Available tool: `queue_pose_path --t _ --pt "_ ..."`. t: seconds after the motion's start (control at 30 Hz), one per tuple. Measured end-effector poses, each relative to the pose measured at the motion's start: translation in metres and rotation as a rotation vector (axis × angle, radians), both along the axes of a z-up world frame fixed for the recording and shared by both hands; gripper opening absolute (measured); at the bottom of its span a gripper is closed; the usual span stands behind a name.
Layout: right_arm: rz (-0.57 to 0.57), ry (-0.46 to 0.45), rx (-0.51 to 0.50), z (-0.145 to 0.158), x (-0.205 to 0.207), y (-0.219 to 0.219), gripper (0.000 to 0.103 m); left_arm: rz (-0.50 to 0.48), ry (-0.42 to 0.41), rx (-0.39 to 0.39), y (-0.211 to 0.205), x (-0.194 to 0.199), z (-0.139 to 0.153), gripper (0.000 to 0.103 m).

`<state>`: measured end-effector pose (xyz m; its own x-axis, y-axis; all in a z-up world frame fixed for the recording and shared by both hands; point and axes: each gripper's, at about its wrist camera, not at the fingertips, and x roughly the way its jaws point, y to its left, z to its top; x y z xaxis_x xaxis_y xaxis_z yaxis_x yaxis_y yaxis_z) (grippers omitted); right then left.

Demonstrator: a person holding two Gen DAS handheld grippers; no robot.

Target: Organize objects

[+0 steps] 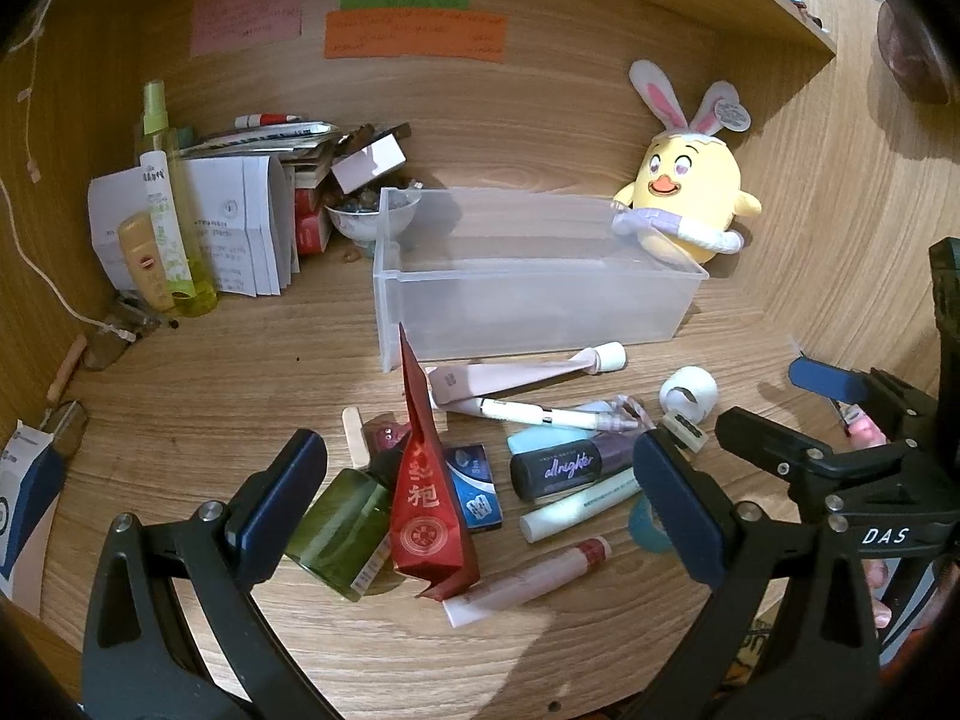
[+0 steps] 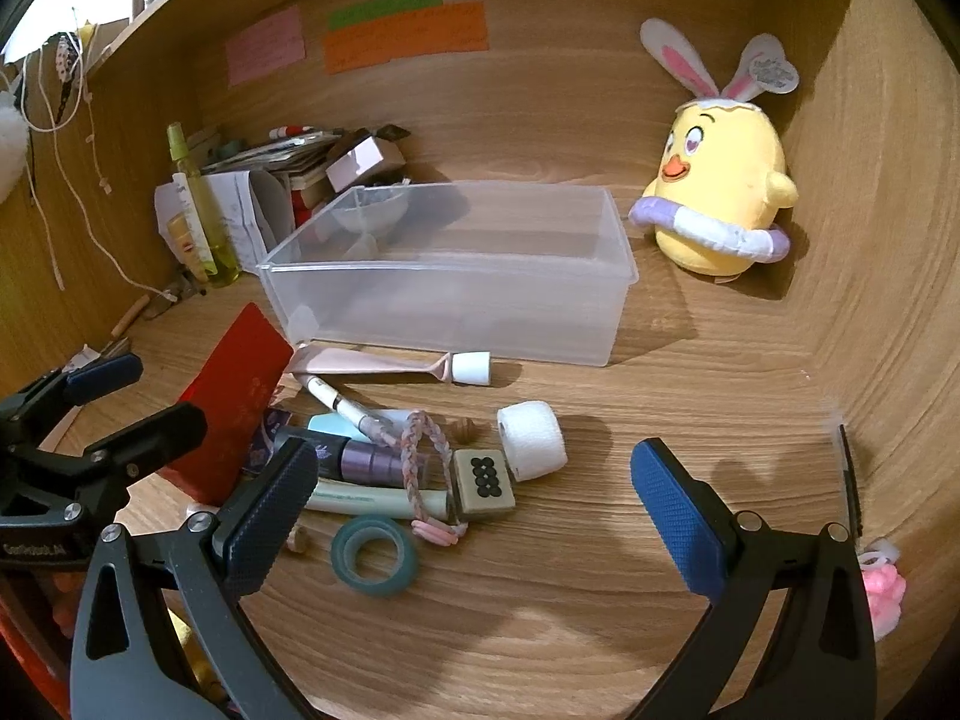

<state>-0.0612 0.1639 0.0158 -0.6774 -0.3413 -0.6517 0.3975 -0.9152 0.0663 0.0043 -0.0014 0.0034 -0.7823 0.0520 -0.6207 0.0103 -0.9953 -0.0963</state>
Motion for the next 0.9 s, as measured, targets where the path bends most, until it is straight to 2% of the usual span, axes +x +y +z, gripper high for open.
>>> queue_pose_path --t 0.3,0.37,0.43,0.67,0.9 --pt "0.022 -0.035 -0.010 -0.005 -0.011 -0.006 0.103 0.014 0.002 0.008 -0.009 -0.005 0.000 0.103" --pt "0.021 -0.044 -0.028 -0.005 -0.015 -0.006 0.103 0.016 0.007 0.005 -0.011 -0.005 0.001 0.096" --pt "0.016 -0.056 -0.049 -0.006 -0.019 -0.004 0.102 0.014 -0.001 0.001 -0.012 -0.007 0.001 0.085" --pt "-0.055 -0.042 -0.055 -0.004 -0.032 0.009 0.094 0.070 -0.011 0.015 -0.038 -0.008 0.002 0.085" --pt "-0.107 -0.049 -0.024 -0.009 -0.049 0.025 0.075 0.168 -0.039 0.052 -0.081 -0.012 -0.001 0.083"
